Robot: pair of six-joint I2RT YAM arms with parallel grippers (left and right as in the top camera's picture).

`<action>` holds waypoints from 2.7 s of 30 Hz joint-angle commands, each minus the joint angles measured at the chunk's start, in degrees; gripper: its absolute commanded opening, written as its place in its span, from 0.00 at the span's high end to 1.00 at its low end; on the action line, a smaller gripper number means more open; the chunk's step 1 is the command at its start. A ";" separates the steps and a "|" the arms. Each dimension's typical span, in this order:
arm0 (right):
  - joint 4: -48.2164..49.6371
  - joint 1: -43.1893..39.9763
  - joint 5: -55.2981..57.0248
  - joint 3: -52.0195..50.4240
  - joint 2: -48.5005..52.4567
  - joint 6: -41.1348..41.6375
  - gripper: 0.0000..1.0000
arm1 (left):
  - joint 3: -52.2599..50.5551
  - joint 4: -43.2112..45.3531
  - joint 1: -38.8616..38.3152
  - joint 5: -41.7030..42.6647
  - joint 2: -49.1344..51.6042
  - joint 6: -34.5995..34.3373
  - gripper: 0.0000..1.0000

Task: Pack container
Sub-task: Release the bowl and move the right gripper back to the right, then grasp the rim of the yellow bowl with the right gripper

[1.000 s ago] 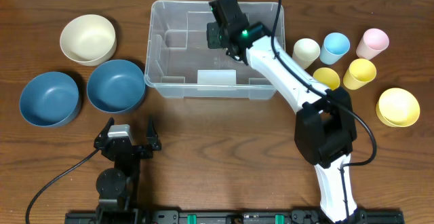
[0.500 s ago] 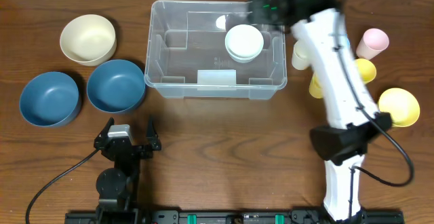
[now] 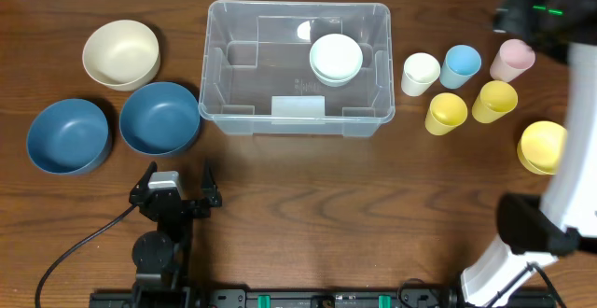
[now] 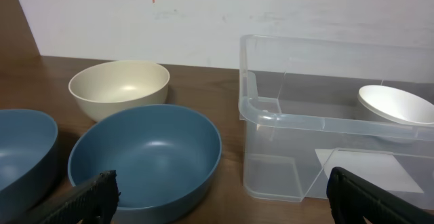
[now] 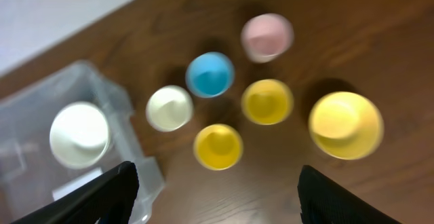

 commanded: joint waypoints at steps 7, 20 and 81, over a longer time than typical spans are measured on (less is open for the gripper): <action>-0.22 -21.09 0.72 -19.17 -16.13 3.37 0.22 | -1.31 -1.92 0.28 -0.44 -0.35 0.74 0.02; 17.92 -36.04 -4.61 -57.72 -18.51 6.16 0.25 | -1.31 -1.95 0.28 -0.44 -0.35 0.76 0.02; 44.96 -3.93 -9.31 -90.84 -7.26 0.35 0.99 | -1.31 -1.92 0.28 -0.44 -0.35 0.76 0.02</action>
